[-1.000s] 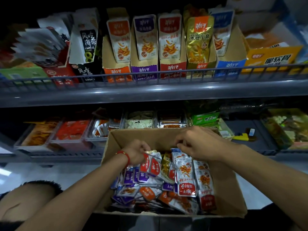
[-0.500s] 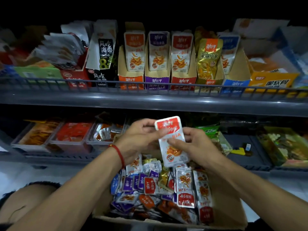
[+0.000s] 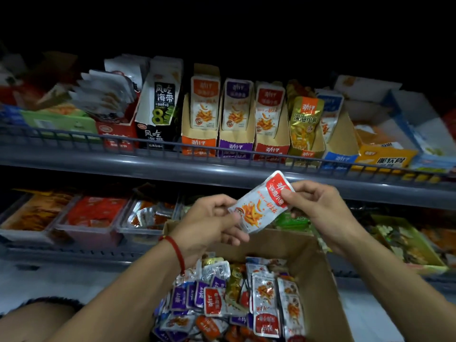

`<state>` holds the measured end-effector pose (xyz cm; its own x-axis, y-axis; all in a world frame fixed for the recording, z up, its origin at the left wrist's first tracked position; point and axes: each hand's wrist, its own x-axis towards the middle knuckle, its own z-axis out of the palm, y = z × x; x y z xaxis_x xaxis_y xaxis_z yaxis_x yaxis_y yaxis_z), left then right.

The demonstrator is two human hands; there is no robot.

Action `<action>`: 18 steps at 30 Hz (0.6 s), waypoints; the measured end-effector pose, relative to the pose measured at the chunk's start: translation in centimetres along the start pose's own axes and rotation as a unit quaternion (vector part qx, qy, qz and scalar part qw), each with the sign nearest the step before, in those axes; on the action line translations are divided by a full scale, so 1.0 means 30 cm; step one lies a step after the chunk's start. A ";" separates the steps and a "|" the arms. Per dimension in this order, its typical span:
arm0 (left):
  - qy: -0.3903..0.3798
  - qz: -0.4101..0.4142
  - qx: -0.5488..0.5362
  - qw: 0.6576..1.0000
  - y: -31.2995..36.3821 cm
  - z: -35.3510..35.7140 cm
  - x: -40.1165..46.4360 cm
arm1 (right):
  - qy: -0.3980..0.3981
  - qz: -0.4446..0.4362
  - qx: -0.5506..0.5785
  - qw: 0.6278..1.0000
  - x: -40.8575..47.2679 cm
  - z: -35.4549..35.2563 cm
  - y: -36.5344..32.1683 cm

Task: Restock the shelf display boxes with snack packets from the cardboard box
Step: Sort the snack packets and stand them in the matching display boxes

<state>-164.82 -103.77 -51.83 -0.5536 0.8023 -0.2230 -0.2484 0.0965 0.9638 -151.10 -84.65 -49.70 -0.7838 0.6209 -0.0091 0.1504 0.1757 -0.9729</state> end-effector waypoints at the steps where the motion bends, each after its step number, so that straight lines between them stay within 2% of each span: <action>1: 0.006 0.012 -0.020 1.000 0.016 -0.006 -0.001 | -0.009 -0.014 -0.044 0.999 0.013 -0.016 -0.033; 5: 0.041 0.057 -0.101 0.992 0.064 -0.012 -0.004 | -0.022 -0.093 -0.183 0.978 0.070 -0.061 -0.201; 10: 0.096 0.051 -0.126 0.986 0.103 -0.035 0.007 | 0.118 -0.251 -0.353 0.893 0.235 -0.149 -0.425; 14: 0.128 0.052 -0.096 0.986 0.104 -0.053 0.023 | 0.143 -0.266 -0.430 0.851 0.367 -0.145 -0.513; 18: 0.142 0.048 -0.080 0.986 0.095 -0.062 0.036 | 0.127 -0.248 -0.473 0.836 0.443 -0.092 -0.521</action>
<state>-167.60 -103.71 -49.61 -0.7745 0.6046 -0.1858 -0.2938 -0.0838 0.9522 -162.22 -77.03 -33.97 -0.7559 0.4136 0.5076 0.3486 0.9104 -0.2227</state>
